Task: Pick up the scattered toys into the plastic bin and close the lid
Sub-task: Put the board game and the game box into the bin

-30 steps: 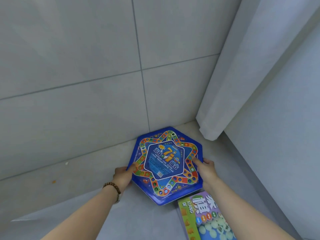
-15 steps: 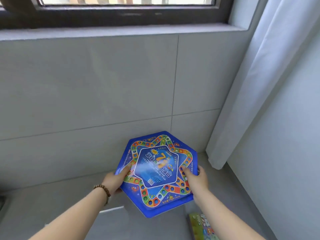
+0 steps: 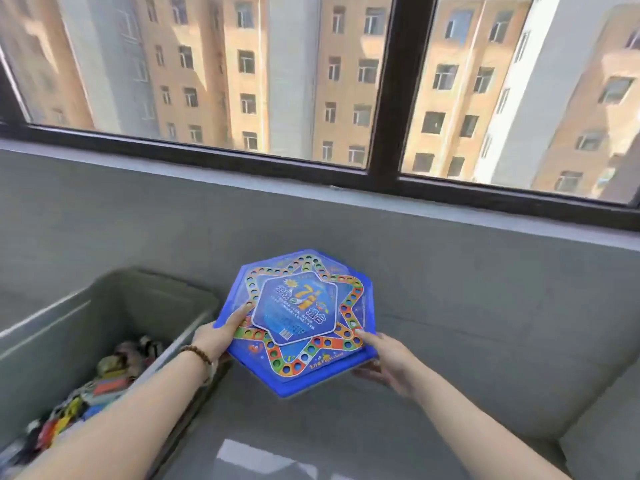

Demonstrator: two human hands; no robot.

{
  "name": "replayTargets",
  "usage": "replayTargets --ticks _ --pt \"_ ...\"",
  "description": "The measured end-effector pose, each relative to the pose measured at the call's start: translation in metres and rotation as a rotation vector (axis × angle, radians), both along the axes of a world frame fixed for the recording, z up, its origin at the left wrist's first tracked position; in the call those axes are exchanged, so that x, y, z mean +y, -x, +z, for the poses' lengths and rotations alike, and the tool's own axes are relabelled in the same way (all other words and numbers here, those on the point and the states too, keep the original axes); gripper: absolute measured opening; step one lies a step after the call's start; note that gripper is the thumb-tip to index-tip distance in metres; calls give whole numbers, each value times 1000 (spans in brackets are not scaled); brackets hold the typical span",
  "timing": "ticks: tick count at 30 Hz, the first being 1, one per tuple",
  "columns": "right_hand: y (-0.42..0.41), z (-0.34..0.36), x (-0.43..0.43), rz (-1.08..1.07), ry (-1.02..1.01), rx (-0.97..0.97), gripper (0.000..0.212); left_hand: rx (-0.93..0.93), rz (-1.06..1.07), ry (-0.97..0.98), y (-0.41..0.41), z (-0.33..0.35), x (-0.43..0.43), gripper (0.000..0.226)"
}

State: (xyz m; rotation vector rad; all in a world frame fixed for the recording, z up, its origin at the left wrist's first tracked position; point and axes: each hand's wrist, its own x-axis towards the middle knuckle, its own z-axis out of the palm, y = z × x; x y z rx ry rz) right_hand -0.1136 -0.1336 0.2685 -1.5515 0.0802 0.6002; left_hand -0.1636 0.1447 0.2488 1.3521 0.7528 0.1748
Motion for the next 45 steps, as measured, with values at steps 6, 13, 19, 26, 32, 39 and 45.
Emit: replayTargets --ticks 6,13,19,26,32,39,45 --pt "15 -4 148 211 102 -90 18 -36 256 48 66 -24 136 45" --pt "21 -53 297 320 197 -133 13 -101 505 164 103 -108 252 85" --pt "10 -120 387 559 477 -449 54 -89 665 151 128 -181 332 117" --pt "7 -168 410 798 845 -861 57 -60 712 210 112 -211 324 40" --pt "2 -173 410 839 896 -877 50 282 639 144 102 -249 288 111" --pt "0 -165 402 937 894 -813 58 366 391 -233 101 -213 272 104" --pt "-16 -133 322 849 901 -799 62 507 14 -696 88 -141 247 70"
